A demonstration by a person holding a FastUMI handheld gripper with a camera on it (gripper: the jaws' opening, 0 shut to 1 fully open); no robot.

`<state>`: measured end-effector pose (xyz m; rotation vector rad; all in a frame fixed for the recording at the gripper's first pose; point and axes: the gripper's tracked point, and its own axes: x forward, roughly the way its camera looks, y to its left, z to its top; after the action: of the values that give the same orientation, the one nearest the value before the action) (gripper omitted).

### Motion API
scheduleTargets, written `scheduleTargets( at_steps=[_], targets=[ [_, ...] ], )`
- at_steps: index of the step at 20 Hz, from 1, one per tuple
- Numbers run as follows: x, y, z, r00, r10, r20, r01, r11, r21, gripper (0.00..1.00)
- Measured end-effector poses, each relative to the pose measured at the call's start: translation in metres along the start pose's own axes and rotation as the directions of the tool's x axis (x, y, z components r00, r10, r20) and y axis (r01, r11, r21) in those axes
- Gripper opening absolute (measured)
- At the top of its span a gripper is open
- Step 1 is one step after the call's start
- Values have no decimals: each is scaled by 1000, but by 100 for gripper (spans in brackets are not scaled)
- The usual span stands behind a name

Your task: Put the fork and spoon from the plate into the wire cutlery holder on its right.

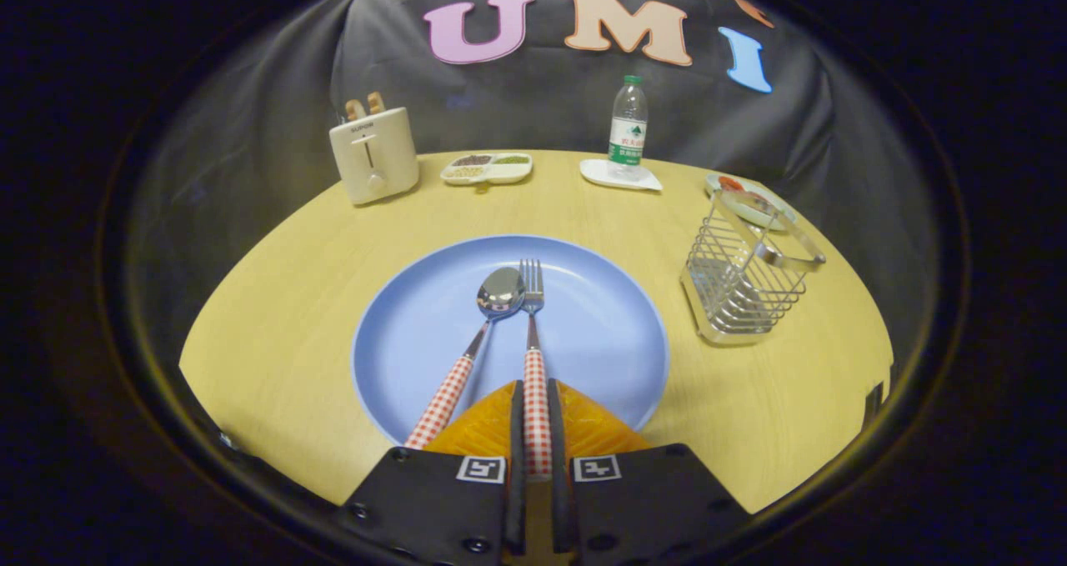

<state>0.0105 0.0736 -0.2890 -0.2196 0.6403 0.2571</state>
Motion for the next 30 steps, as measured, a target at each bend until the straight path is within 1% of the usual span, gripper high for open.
scheduleTargets(
  at_steps=[5, 11, 14, 19, 21, 23, 25, 27, 30],
  targets=[
    [-8, -2, 7, 1000, 11, 13, -12, 1000, 19, 11],
    [-37, -18, 31, 999, 4, 32, -6, 998, 67, 11],
    [-60, -48, 48, 1000, -20, 21, 18, 994, 105, 11],
    [-95, -120, 82, 996, -84, -20, 86, 986, 146, 11],
    [-101, -143, 90, 994, -93, -55, 100, 984, 146, 11],
    [-101, -158, 91, 990, -84, -117, 98, 988, 123, 11],
    [-97, -161, 89, 978, -45, -202, 64, 994, 88, 11],
    [-93, -162, 87, 958, -9, -286, 30, 997, 70, 11],
    [-83, -164, 90, 919, 21, -394, 8, 997, 73, 11]
  ],
)
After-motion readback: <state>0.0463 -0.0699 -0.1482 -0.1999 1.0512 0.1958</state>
